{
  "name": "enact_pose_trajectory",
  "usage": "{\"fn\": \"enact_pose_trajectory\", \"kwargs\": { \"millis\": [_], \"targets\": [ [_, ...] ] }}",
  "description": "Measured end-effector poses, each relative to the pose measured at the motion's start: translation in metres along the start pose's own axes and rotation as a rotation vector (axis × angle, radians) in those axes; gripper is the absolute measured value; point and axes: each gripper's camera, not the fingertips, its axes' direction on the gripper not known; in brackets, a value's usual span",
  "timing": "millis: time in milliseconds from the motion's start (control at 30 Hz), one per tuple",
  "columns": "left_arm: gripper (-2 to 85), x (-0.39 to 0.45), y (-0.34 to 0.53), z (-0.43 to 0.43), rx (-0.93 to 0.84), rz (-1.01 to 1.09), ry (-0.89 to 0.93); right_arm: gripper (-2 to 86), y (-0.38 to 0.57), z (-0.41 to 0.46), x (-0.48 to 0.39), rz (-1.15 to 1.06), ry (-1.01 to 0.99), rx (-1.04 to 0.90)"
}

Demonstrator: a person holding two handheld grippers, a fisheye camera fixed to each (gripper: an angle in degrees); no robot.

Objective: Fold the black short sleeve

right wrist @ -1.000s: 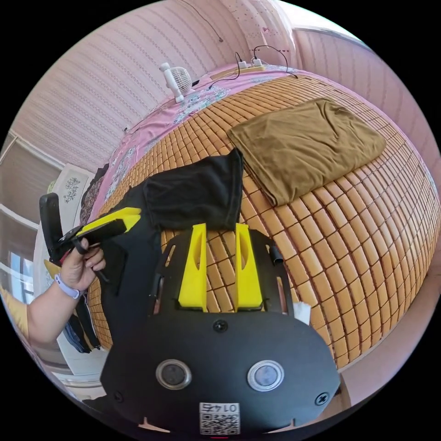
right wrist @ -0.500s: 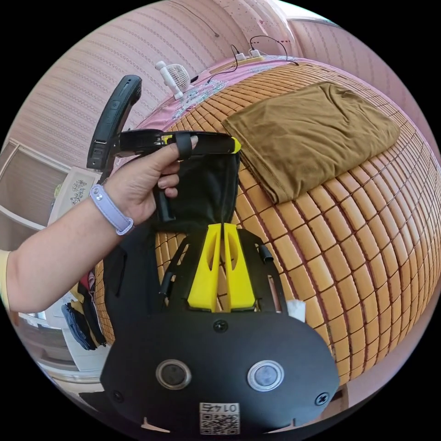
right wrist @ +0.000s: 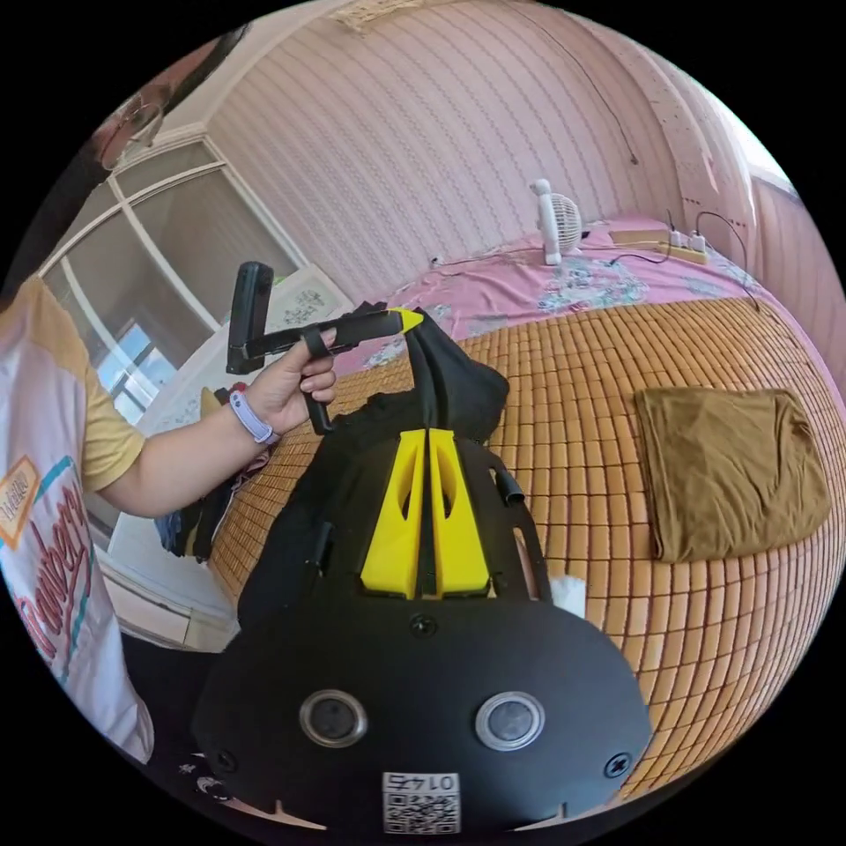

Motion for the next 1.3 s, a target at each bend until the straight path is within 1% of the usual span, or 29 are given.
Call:
{"fn": "enact_pose_trajectory", "kwargs": {
  "millis": [33, 100, 167, 200, 267, 300, 400, 533, 600, 667, 733, 767, 833, 900, 933, 1000, 1033, 1067, 1133, 1300],
  "targets": [
    [-0.7, -0.008, 0.01, -0.016, 0.003, -0.016, -0.011, 1.1, -0.002, 0.009, -0.018, -0.027, -0.057, -0.025],
    [0.1, -0.036, 0.062, -0.069, 0.002, -0.101, -0.055, 2.0, 0.002, 0.03, -0.04, -0.035, -0.14, -0.099],
    [2.0, -0.058, 0.111, -0.09, -0.047, -0.191, -0.092, 4.5, 0.022, 0.064, -0.061, -0.028, -0.216, -0.215],
    [4.3, -0.073, 0.144, -0.098, -0.09, -0.267, -0.136, 5.4, 0.027, 0.071, -0.065, -0.019, -0.214, -0.246],
    [6.7, -0.095, 0.19, -0.107, -0.15, -0.363, -0.191, 7.6, 0.043, 0.097, -0.077, -0.025, -0.18, -0.36],
    [6.9, -0.109, 0.215, -0.112, -0.197, -0.423, -0.215, 7.8, 0.045, 0.102, -0.078, -0.029, -0.162, -0.379],
    [6.9, -0.137, 0.247, -0.136, -0.203, -0.509, -0.241, 8.3, 0.038, 0.121, -0.077, -0.035, -0.105, -0.42],
    [7.2, -0.18, 0.254, -0.171, -0.126, -0.551, -0.326, 9.0, -0.01, 0.155, -0.059, -0.072, 0.058, -0.36],
    [8.0, -0.221, 0.251, -0.184, -0.106, -0.571, -0.379, 10.3, -0.037, 0.177, -0.048, -0.086, 0.135, -0.317],
    [8.3, -0.253, 0.245, -0.188, -0.084, -0.592, -0.402, 11.2, -0.069, 0.213, -0.028, -0.052, 0.212, -0.293],
    [9.0, -0.288, 0.239, -0.187, -0.06, -0.632, -0.365, 11.3, -0.09, 0.24, -0.018, -0.037, 0.258, -0.31],
    [9.6, -0.312, 0.236, -0.184, -0.057, -0.685, -0.32, 11.2, -0.102, 0.258, -0.013, -0.03, 0.3, -0.33],
    [10.2, -0.343, 0.234, -0.174, -0.076, -0.748, -0.276, 10.8, -0.117, 0.282, -0.008, -0.007, 0.315, -0.376],
    [9.0, -0.367, 0.226, -0.162, -0.139, -0.779, -0.244, 9.7, -0.129, 0.298, -0.011, -0.009, 0.289, -0.395],
    [8.5, -0.37, 0.223, -0.16, -0.157, -0.776, -0.241, 7.3, -0.136, 0.308, -0.016, -0.027, 0.296, -0.41],
    [1.9, -0.376, 0.212, -0.153, -0.205, -0.736, -0.197, 3.1, -0.142, 0.323, -0.018, -0.028, 0.33, -0.479],
    [1.0, -0.377, 0.209, -0.152, -0.222, -0.725, -0.189, 1.2, -0.146, 0.33, -0.018, -0.038, 0.34, -0.527],
    [0.0, -0.38, 0.204, -0.151, -0.248, -0.72, -0.185, 0.4, -0.15, 0.332, -0.019, -0.056, 0.333, -0.532],
    [-0.6, -0.386, 0.195, -0.159, -0.243, -0.729, -0.194, 0.0, -0.16, 0.329, -0.022, -0.088, 0.355, -0.512],
    [-1.0, -0.389, 0.142, -0.205, -0.101, -0.654, -0.208, 0.0, -0.195, 0.301, -0.025, -0.112, 0.325, -0.389]
  ]
}}
